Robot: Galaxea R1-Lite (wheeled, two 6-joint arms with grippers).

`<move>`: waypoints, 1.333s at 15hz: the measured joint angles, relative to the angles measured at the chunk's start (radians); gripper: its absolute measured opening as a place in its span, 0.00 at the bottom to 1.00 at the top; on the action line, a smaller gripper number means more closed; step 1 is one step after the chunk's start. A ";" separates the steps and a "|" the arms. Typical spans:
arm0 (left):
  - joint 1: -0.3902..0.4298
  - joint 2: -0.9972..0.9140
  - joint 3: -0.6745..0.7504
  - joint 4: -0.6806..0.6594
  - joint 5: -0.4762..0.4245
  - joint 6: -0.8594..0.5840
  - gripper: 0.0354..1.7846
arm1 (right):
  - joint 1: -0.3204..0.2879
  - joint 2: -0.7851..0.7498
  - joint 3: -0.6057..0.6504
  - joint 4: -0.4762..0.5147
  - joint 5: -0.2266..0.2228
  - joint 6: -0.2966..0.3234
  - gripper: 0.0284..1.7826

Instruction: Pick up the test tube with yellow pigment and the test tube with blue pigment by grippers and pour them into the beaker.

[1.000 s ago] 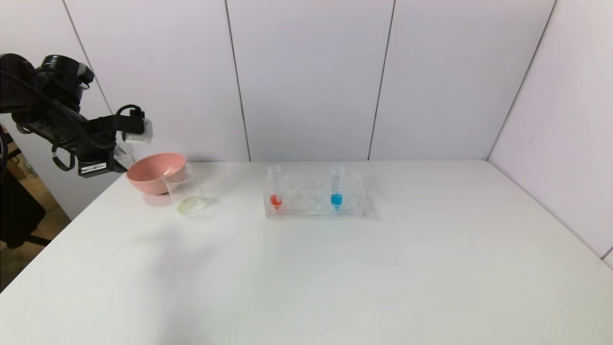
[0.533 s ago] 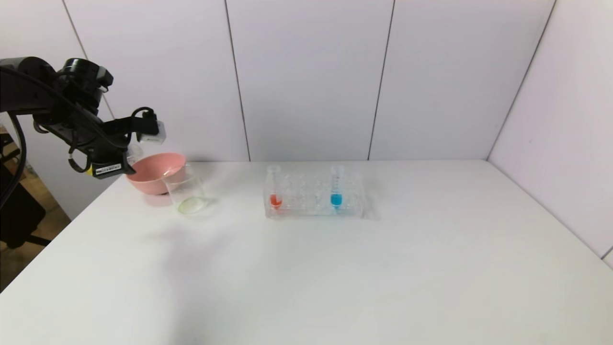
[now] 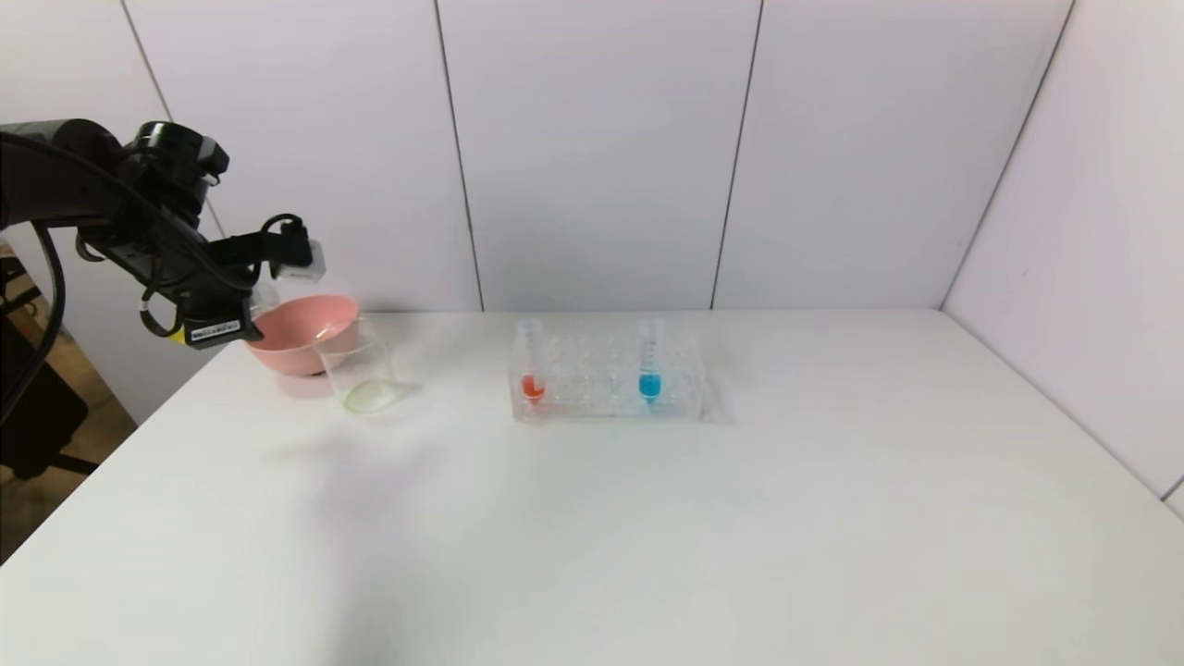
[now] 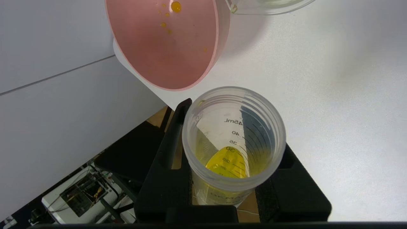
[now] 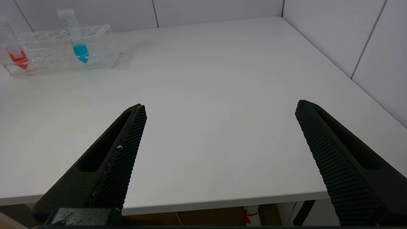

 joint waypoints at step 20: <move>0.013 0.059 -0.007 -0.255 -0.184 0.279 0.29 | 0.000 0.000 0.000 0.000 0.000 0.000 0.96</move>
